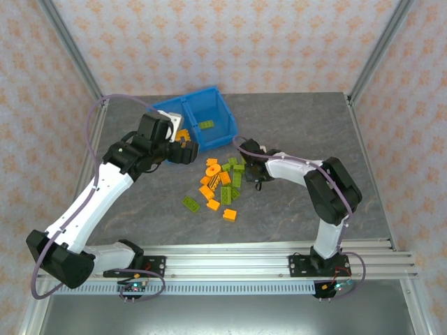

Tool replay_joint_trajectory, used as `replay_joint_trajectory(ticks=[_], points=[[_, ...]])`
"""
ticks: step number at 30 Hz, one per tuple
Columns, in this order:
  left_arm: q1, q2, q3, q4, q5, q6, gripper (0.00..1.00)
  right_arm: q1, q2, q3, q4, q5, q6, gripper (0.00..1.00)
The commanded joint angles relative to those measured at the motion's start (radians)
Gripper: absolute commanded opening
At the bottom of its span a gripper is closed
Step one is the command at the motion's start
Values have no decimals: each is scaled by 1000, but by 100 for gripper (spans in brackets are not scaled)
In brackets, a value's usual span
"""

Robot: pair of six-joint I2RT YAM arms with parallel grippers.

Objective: Sort the legos into containers by color

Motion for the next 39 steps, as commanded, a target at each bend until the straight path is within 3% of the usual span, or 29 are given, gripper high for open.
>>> replay_joint_trajectory(ticks=[1, 5, 10, 14, 17, 22, 26, 33, 39], points=[[10, -5, -6, 25, -21, 20, 99, -5, -1, -13, 4, 19, 20, 36], [19, -14, -13, 42, 24, 20, 99, -4, -54, 17, -41, 76, 50, 30], [29, -33, -26, 64, 115, 24, 99, -4, -190, 92, -96, 180, 49, 30], [35, -48, -32, 79, 177, 35, 99, 3, -228, 193, -86, 108, 17, 31], [36, -80, -67, 113, 167, 41, 100, 24, -195, 299, -54, -13, -23, 32], [40, -120, -97, 132, 77, 43, 100, 39, -35, 506, -8, -152, -33, 32], [42, -155, -120, 146, 49, 45, 100, 40, 131, 676, -7, -190, -20, 32], [49, -183, -154, 130, -40, 99, 100, 33, 451, 999, -107, -132, -23, 32], [49, -188, -161, 134, -5, 98, 100, 21, 641, 1234, -224, -119, -14, 34]])
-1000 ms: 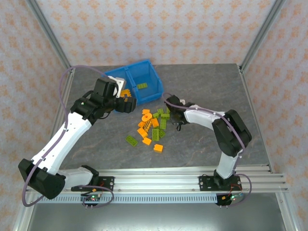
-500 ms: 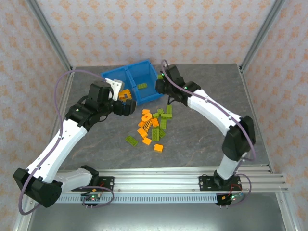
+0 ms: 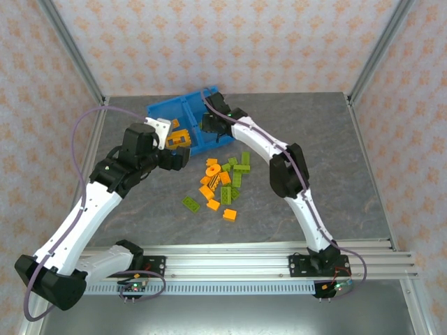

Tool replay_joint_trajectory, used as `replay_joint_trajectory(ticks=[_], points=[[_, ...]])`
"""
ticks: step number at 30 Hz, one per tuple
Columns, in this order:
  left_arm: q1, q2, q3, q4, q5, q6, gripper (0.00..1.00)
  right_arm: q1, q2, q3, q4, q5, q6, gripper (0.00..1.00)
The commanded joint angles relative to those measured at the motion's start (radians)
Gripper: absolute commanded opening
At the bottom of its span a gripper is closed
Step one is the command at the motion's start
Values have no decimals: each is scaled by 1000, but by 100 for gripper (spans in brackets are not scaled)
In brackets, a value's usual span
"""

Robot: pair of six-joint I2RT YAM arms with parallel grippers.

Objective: Sort the legos into containers by color

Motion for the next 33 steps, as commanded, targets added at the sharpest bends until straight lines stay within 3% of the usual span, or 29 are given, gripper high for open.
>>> replay_joint_trajectory(ticks=[1, 7, 11, 16, 22, 27, 30, 33], points=[[5, -16, -12, 20, -12, 21, 100, -14, 25, 74, -78, 41, 7, 35], [5, -26, -17, 22, -16, 25, 100, -24, 33, 121, -98, 4, 26, 49], [6, -24, -16, 21, -18, 27, 100, -25, -16, 134, -123, -5, 20, 51], [5, -26, -20, 21, -26, 27, 100, -24, -155, 22, -111, 8, 15, 51], [5, -39, -34, 33, -33, 25, 100, -24, -525, -480, 73, 85, 49, 52], [5, -24, -35, 35, -15, 19, 100, -24, -785, -908, 153, 115, 146, 60], [5, -14, -34, 42, -4, 19, 100, -23, -837, -1035, 154, 43, 191, 74], [5, 7, -32, 39, 5, 18, 100, -21, -808, -1081, 153, -75, 227, 95]])
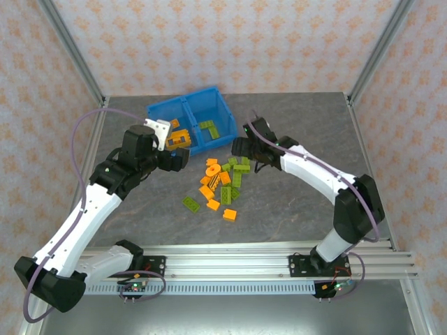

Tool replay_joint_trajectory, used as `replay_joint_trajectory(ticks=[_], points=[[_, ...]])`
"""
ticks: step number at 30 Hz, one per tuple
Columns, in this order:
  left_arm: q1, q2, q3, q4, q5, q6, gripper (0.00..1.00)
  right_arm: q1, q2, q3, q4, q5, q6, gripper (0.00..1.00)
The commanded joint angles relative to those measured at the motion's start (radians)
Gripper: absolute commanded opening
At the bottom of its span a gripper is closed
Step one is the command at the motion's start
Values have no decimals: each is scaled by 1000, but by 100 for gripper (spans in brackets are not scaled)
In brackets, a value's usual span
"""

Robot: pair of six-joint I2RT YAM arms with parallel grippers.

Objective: Sort the legos into containers by color

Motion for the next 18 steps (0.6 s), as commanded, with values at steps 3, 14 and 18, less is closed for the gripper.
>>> replay_joint_trajectory(ticks=[3, 14, 18], points=[[5, 31, -4, 17, 16, 12, 100, 8, 67, -75, 55, -116, 92, 99], [5, 34, -7, 15, -12, 17, 100, 7, 246, -27, 113, -81, 55, 98], [5, 41, -5, 12, -10, 17, 100, 6, 279, -27, 134, -73, 50, 89]])
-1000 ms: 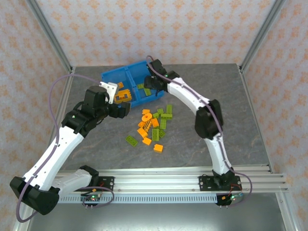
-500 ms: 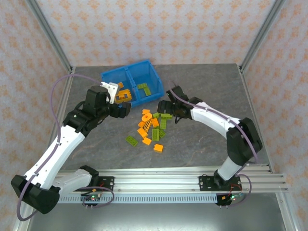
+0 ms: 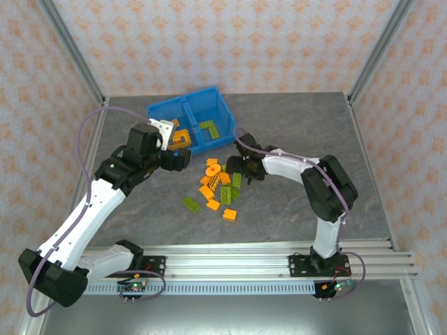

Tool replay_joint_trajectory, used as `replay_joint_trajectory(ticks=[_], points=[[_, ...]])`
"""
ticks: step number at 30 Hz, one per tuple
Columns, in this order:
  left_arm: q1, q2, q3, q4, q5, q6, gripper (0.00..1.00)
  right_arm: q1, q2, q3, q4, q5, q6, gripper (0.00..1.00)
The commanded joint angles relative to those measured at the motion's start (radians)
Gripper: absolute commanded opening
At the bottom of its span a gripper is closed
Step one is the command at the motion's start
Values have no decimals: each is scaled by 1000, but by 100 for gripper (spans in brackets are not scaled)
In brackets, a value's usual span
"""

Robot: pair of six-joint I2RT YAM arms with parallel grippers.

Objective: Sort the legos into containers by color

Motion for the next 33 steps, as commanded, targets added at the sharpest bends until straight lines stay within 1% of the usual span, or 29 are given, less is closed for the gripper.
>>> replay_joint_trajectory(ticks=[1, 10, 11, 14, 20, 25, 27, 30, 33], points=[[5, 3, -3, 11, -12, 17, 100, 4, 25, 31, 24, 30, -6, 86], [5, 7, -3, 9, -20, 18, 100, 3, 42, 49, -26, 92, -75, 59], [5, 9, -2, 8, -19, 18, 100, 3, 38, 50, -30, 99, -82, 57], [5, 8, -2, 8, -19, 19, 100, 3, 11, 47, -43, 123, -89, 54], [5, 8, -2, 10, -17, 18, 100, 3, -95, 42, -72, 172, -99, 55], [5, 3, -1, 14, -15, 17, 100, 5, -168, 76, -73, 147, -129, 55], [5, 0, -2, 15, -13, 17, 100, 4, -162, 114, -83, 147, -140, 56], [5, -4, -3, 12, -15, 17, 100, 3, -120, 173, -97, 165, -154, 64], [5, -8, -3, 10, -23, 18, 100, 3, -55, 235, -89, 114, -151, 67]])
